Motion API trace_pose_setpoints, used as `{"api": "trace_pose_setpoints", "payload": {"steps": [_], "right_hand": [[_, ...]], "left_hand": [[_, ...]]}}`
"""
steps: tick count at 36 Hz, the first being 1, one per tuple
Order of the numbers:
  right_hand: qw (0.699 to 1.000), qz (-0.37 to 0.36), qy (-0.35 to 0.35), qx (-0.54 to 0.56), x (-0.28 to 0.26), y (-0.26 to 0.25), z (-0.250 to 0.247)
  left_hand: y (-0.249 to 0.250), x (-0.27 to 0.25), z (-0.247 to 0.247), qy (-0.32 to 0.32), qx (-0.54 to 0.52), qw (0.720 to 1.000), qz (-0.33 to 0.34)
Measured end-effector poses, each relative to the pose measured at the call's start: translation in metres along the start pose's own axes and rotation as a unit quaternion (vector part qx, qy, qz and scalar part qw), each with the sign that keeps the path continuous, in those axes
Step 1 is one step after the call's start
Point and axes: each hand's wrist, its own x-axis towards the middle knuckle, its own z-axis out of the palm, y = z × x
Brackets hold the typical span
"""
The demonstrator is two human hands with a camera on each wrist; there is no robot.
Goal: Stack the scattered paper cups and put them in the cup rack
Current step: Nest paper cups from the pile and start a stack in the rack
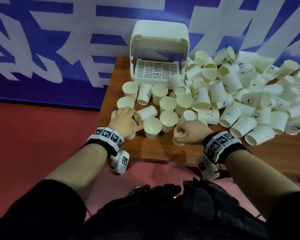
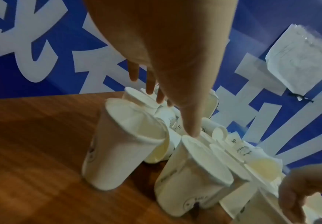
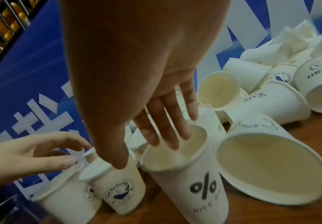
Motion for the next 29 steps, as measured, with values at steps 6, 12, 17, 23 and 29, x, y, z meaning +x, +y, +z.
{"api": "trace_pose_setpoints", "payload": {"steps": [6, 12, 17, 23, 29], "right_hand": [[1.0, -0.01, 0.011, 0.0, 0.0, -0.004, 0.013], [1.0, 0.015, 0.023, -0.013, -0.005, -0.005, 0.014], [0.999, 0.031, 0.03, -0.009, -0.004, -0.004, 0.013], [0.997, 0.048, 0.055, 0.015, -0.003, -0.003, -0.005], [0.986, 0.046, 0.15, 0.054, -0.001, -0.011, -0.046]], "left_hand": [[-0.003, -0.014, 0.007, 0.015, 0.081, 0.996, 0.015], [-0.01, -0.019, 0.017, -0.027, 0.095, 0.994, 0.045], [-0.009, -0.02, 0.017, -0.037, 0.084, 0.995, 0.041], [-0.005, -0.019, 0.005, -0.022, 0.09, 0.995, 0.032], [0.002, -0.009, -0.023, 0.011, 0.034, 0.999, 0.006]]}}
